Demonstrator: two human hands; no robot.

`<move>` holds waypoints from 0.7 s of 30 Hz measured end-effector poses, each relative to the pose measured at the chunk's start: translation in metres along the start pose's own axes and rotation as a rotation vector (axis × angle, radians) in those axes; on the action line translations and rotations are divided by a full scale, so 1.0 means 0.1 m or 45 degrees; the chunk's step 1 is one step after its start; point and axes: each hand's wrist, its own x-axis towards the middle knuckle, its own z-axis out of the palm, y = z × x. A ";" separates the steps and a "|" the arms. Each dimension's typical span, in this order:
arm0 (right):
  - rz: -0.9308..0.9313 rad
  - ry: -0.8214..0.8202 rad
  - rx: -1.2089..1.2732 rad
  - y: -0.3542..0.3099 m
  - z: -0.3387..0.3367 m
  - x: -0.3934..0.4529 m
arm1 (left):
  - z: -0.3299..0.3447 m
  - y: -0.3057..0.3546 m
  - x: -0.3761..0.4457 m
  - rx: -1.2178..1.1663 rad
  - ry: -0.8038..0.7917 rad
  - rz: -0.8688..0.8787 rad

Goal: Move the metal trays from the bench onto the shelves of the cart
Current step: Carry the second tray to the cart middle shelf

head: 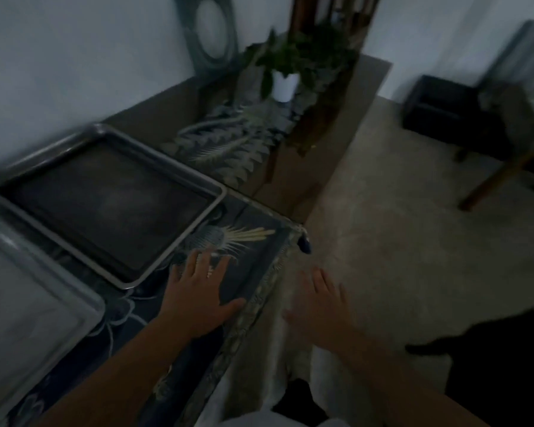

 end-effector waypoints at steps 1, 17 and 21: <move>-0.080 -0.025 -0.020 -0.01 -0.02 0.25 | 0.02 -0.05 0.06 -0.021 0.008 -0.083; -1.005 -0.113 -0.323 -1.13 -0.55 2.76 | 0.12 -0.43 -0.05 -0.467 0.151 -1.297; -1.016 -0.116 -0.351 -1.48 -0.52 2.95 | 0.21 -0.76 0.02 -0.614 0.142 -1.371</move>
